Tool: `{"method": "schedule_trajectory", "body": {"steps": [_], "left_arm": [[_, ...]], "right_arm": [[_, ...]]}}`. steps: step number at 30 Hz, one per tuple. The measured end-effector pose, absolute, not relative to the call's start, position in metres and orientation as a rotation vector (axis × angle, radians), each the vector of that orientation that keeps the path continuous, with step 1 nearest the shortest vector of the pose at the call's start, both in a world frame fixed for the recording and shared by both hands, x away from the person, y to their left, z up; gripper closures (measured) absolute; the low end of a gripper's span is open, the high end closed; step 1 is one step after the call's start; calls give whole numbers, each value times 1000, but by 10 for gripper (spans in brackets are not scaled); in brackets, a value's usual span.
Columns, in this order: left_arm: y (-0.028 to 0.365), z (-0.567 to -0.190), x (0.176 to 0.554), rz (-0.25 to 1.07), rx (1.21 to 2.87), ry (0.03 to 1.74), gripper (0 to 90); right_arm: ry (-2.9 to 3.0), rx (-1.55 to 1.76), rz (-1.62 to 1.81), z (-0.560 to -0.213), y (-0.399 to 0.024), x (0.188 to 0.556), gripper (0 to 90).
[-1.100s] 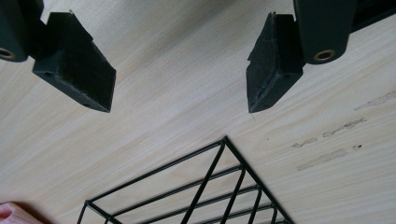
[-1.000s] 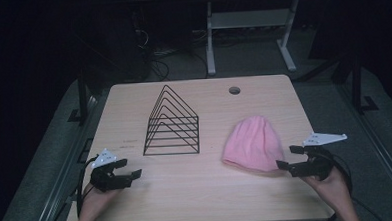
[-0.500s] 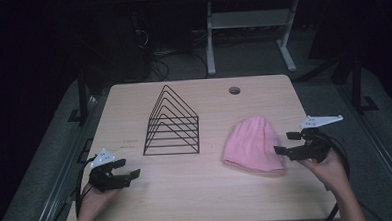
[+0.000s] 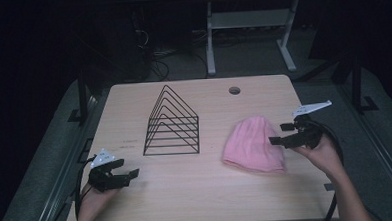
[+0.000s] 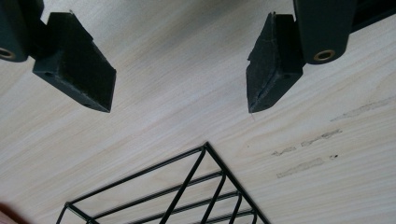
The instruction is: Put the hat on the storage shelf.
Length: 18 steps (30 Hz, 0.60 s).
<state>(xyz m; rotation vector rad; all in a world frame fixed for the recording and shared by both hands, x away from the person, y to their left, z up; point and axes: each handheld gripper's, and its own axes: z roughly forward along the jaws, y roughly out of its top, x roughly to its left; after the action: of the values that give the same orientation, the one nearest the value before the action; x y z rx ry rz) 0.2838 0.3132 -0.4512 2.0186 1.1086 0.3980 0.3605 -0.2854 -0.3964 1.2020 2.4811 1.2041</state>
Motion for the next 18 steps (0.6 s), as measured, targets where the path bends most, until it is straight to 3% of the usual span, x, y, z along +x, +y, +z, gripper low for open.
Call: {"method": "schedule_trajectory", "body": {"steps": [18], "left_arm": [[320, -450, 282, 395, 1992, 1125, 240]], "right_arm": [[2507, 1328, 1145, -404, -288, 420, 200]]}}
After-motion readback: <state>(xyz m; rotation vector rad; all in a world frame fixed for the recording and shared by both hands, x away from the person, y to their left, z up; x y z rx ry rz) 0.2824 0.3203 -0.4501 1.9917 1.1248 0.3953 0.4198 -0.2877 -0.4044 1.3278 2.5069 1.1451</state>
